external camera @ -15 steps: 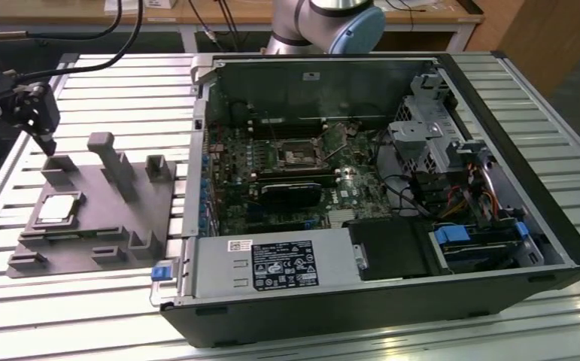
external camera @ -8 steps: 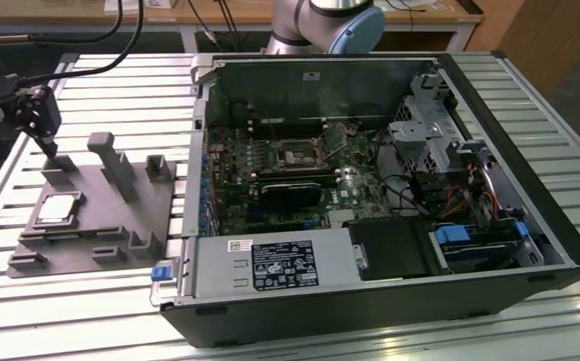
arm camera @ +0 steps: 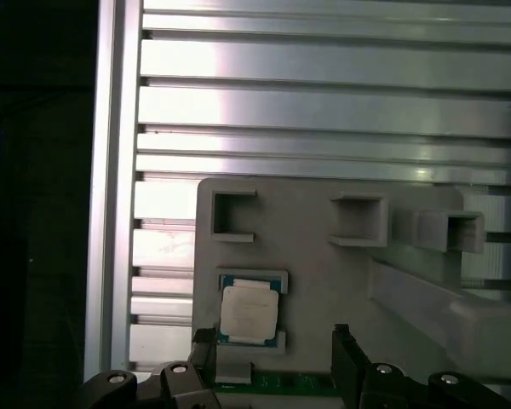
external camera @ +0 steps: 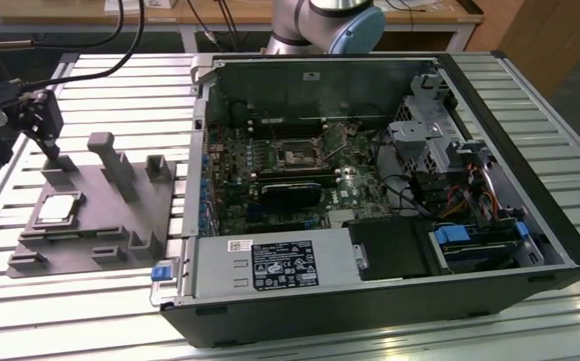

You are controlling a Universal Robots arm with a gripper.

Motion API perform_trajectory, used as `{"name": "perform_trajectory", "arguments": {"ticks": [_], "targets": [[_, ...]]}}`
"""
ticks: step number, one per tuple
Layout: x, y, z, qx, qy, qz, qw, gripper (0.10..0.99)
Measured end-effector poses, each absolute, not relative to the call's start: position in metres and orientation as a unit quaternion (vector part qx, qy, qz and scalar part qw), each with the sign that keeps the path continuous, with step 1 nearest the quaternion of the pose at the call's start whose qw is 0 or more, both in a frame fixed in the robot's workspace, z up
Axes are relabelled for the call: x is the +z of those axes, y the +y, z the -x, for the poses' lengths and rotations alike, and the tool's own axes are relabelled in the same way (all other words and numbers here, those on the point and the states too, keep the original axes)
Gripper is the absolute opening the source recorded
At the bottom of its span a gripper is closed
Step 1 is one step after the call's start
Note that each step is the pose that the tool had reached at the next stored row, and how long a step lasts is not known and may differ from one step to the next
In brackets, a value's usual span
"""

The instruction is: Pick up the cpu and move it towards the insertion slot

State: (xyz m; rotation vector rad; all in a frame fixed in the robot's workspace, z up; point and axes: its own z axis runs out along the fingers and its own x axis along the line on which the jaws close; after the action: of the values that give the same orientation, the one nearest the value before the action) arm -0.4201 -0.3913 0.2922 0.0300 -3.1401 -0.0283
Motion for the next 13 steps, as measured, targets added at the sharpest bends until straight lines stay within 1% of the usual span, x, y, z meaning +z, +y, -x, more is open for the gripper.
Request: {"name": "perform_trajectory", "arguments": {"ticks": [13], "targets": [[0.2826,-0.3913,0.4205,-0.009,-1.000,-0.010,0.001,0.647]]}}
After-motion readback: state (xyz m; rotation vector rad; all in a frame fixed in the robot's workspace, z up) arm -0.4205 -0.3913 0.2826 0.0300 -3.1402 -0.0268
